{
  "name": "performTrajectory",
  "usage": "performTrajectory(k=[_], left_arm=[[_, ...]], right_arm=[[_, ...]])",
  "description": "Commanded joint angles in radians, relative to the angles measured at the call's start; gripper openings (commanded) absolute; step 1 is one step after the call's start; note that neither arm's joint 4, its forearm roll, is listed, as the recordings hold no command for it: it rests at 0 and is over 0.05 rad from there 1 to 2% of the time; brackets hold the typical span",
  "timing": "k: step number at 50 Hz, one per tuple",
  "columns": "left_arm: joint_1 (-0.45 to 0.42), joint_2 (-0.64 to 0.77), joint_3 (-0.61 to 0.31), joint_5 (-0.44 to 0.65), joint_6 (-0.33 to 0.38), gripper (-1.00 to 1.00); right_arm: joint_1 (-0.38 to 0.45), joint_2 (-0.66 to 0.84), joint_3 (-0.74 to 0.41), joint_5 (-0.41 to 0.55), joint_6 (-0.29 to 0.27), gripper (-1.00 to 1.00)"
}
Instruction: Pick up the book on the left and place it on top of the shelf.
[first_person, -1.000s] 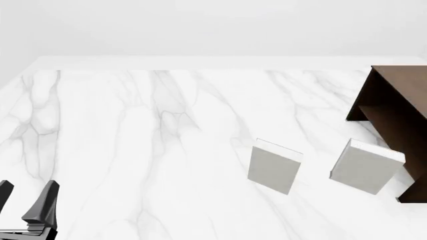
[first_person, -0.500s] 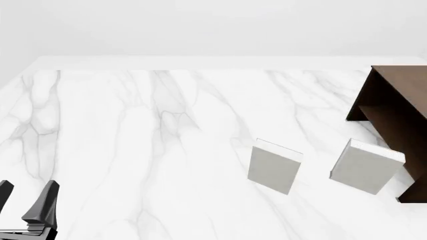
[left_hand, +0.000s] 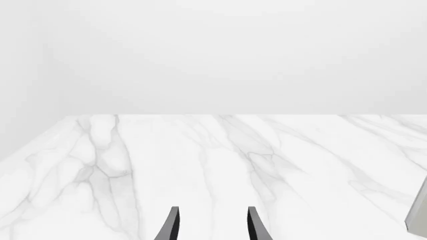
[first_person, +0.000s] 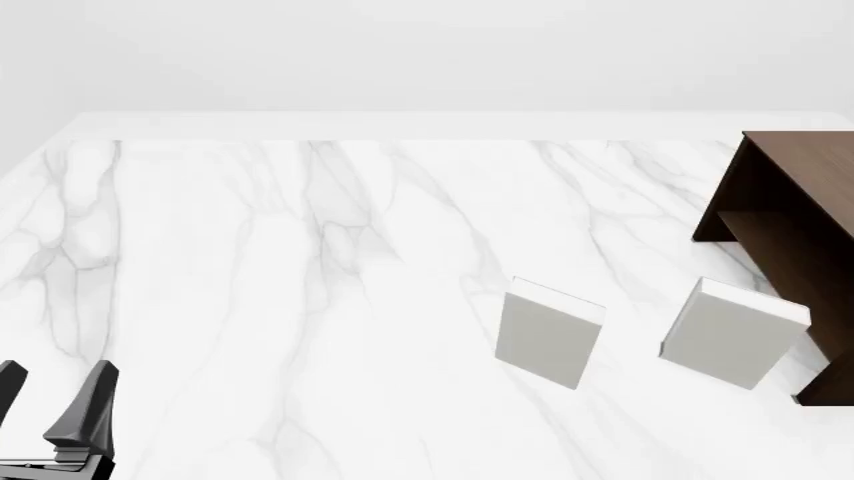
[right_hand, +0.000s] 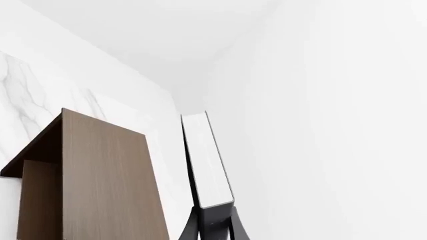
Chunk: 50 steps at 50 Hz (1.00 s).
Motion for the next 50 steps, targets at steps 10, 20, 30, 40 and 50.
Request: performTrajectory(k=[10, 20, 30, 40, 50], left_arm=[[0.0, 0.0, 0.0, 0.0, 0.0, 1.0], [0.0, 0.0, 0.0, 0.0, 0.0, 1.0], [0.0, 0.0, 0.0, 0.0, 0.0, 1.0], [0.0, 0.0, 0.0, 0.0, 0.0, 1.0], [0.0, 0.0, 0.0, 0.0, 0.0, 1.0]], right_arm=[[-0.016, 0.09, -0.036, -0.069, 0.008, -1.0], [-0.008, 0.128, -0.036, -0.095, -0.005, -1.0], [-0.009, 0.155, -0.014, -0.127, -0.009, -1.0], [-0.004, 0.197, -0.005, -0.155, -0.012, -1.0], [-0.004, 0.239, -0.007, -0.176, -0.024, -1.0]])
